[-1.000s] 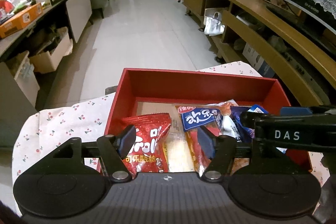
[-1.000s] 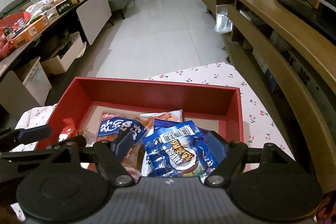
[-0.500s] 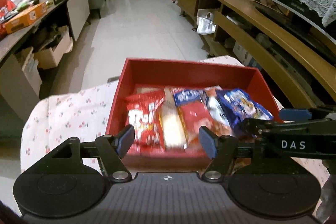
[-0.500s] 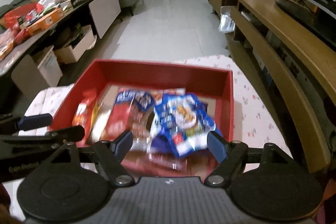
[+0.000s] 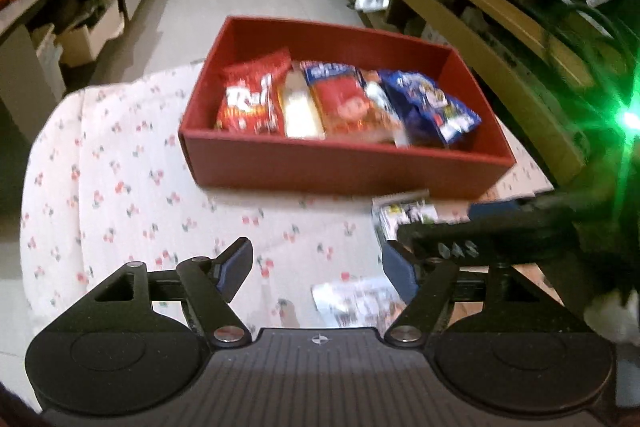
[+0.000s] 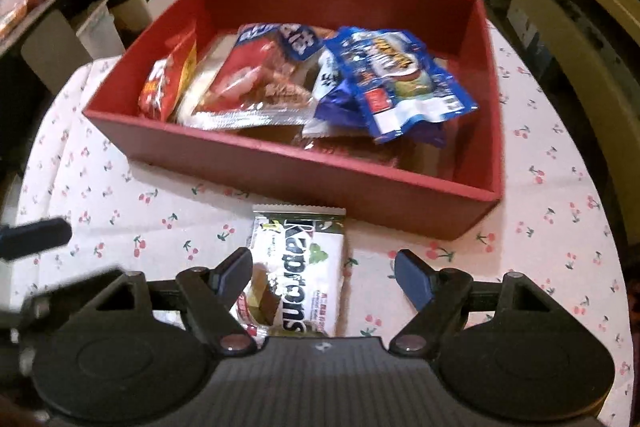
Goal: Organize snacks
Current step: 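Grasp the clear printed wrapper with the left gripper while the right grasps the white Kaprons bar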
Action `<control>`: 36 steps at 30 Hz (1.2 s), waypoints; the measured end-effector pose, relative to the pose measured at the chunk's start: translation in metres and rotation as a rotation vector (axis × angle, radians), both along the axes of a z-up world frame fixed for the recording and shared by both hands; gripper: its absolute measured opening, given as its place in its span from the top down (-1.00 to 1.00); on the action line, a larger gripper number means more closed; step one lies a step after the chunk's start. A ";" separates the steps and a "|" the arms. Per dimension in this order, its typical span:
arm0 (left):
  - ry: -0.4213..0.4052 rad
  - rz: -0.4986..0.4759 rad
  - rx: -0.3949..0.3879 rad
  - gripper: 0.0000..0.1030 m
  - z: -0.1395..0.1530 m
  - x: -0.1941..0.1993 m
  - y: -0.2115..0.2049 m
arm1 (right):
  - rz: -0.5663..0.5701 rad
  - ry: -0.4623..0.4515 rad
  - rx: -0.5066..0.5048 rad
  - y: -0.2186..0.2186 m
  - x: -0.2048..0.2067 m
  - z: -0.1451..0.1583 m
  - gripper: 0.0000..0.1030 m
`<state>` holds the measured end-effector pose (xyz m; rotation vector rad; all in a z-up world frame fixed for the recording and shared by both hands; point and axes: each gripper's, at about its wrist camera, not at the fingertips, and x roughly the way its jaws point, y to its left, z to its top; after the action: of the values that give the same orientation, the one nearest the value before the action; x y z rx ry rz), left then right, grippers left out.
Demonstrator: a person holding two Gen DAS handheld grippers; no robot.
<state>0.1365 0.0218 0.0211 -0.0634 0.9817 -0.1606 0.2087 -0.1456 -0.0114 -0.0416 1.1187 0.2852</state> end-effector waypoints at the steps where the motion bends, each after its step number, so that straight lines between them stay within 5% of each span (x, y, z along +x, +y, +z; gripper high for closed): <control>1: 0.012 -0.003 -0.007 -0.51 -0.002 -0.001 0.001 | 0.006 0.008 -0.003 0.003 0.001 -0.002 -0.81; 8: 0.069 -0.002 -0.010 -0.50 -0.017 -0.008 0.006 | 0.054 0.030 -0.040 0.019 0.002 -0.016 -0.79; 11: 0.108 -0.024 -0.053 -0.52 -0.024 -0.014 0.005 | 0.092 -0.001 -0.092 0.024 -0.005 -0.015 -0.50; 16: 0.141 -0.078 -0.057 -0.54 -0.035 -0.021 -0.014 | 0.068 -0.002 -0.105 0.003 -0.016 -0.010 -0.47; 23: 0.158 -0.102 0.065 -0.45 -0.055 -0.018 -0.046 | -0.001 -0.049 -0.001 -0.036 -0.045 0.017 -0.47; 28: 0.118 -0.107 0.171 -0.21 -0.057 -0.030 -0.058 | 0.017 -0.054 0.022 -0.041 -0.053 0.024 -0.47; 36: 0.140 -0.073 0.151 -0.17 -0.052 -0.046 -0.045 | 0.030 -0.100 0.069 -0.046 -0.068 0.040 -0.47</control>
<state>0.0908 -0.0235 -0.0314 0.1014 1.1333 -0.1502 0.1412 -0.1912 0.0282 -0.0113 1.0092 0.3446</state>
